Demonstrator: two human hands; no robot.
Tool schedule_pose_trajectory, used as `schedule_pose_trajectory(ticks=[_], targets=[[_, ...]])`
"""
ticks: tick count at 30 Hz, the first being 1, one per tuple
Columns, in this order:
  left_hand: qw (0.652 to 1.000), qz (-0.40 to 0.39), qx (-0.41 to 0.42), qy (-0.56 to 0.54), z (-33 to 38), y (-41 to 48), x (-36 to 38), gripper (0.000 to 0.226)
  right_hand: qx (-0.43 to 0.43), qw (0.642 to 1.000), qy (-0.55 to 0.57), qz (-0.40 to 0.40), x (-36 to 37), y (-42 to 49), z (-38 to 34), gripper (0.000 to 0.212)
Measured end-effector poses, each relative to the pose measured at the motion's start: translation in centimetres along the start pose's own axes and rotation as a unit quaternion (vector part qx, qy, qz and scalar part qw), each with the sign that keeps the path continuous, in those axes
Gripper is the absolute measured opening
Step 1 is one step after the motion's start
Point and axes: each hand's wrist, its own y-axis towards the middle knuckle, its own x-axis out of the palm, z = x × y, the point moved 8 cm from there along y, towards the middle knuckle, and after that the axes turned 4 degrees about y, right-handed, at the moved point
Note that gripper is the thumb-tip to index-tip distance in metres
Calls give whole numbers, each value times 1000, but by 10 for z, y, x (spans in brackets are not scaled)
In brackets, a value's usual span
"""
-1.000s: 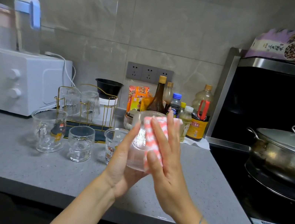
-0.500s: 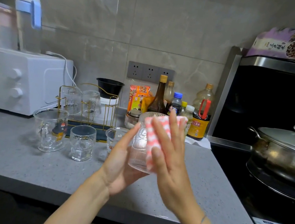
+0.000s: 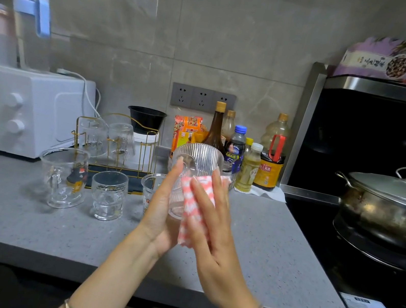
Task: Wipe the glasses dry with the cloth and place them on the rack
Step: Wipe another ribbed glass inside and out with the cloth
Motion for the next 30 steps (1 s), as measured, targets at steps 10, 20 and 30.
schedule_pose_trajectory(ticks=[10, 20, 30], targets=[[999, -10, -38, 23, -7, -9, 1, 53, 14, 998, -41, 39, -25, 29, 2, 45], [1000, 15, 7, 9, -2, -4, -1, 59, 30, 999, -22, 9, -7, 12, 3, 53], [1000, -16, -24, 7, -4, -3, 0, 56, 1, 999, -47, 11, -4, 7, -4, 49]])
